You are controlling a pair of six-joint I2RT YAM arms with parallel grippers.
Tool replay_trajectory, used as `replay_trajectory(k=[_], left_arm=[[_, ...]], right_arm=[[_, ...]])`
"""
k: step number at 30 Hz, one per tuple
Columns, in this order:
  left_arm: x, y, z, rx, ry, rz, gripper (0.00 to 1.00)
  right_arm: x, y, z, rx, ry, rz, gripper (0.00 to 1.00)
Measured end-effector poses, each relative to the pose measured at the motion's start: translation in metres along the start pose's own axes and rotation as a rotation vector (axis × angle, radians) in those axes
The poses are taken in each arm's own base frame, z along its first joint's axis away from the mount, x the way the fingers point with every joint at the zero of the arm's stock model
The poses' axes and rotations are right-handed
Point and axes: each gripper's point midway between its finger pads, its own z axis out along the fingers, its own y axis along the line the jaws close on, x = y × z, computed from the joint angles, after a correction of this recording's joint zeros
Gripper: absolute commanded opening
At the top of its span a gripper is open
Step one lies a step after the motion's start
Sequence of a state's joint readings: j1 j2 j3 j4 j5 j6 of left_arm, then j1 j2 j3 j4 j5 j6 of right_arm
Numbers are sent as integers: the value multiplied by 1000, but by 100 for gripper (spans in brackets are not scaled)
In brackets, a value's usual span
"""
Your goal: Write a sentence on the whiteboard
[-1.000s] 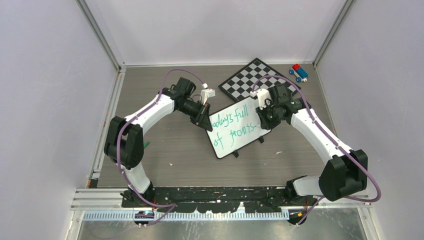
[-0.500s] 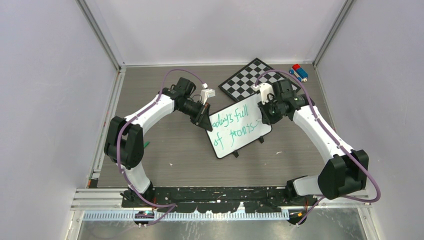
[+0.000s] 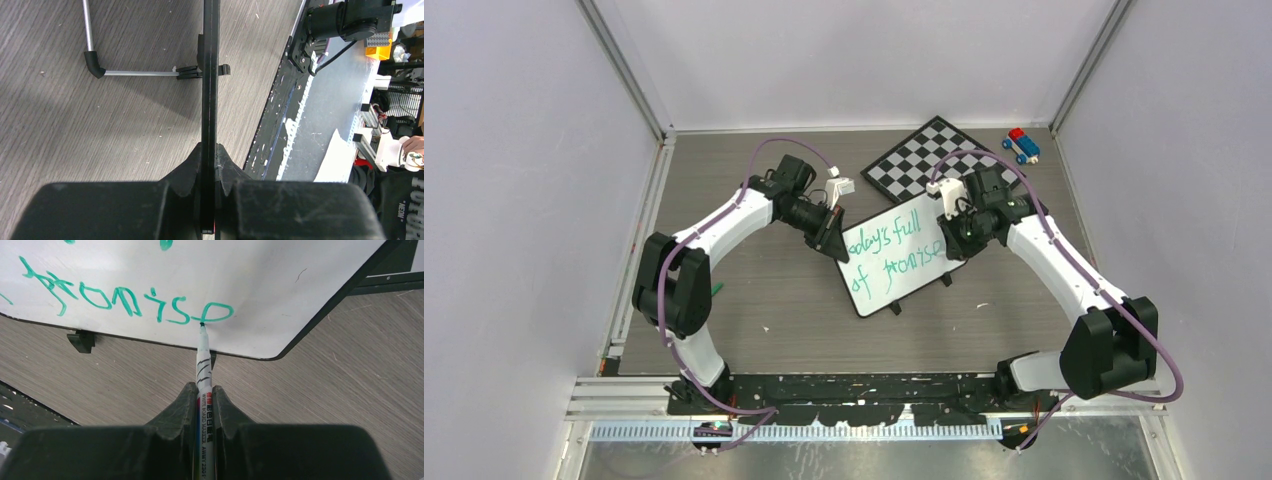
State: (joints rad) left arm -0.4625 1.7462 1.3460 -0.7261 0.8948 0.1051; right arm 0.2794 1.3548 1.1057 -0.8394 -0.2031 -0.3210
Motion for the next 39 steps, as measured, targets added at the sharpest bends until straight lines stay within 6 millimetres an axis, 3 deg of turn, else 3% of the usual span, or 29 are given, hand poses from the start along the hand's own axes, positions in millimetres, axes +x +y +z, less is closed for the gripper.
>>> replay_trajectory(k=[12, 21, 30, 39], left_arm=[[0, 0, 0, 0, 0, 0, 0], [0, 0, 0, 1, 0, 4, 0], [0, 0, 0, 3, 0, 3, 0], [0, -1, 0, 2, -1, -4, 0]], right_arm=[[9, -11, 2, 53, 34, -20, 0], [-2, -14, -7, 67, 6, -23, 0], [-1, -17, -11, 83, 8, -37, 0], [5, -25, 0, 100, 54, -32, 0]])
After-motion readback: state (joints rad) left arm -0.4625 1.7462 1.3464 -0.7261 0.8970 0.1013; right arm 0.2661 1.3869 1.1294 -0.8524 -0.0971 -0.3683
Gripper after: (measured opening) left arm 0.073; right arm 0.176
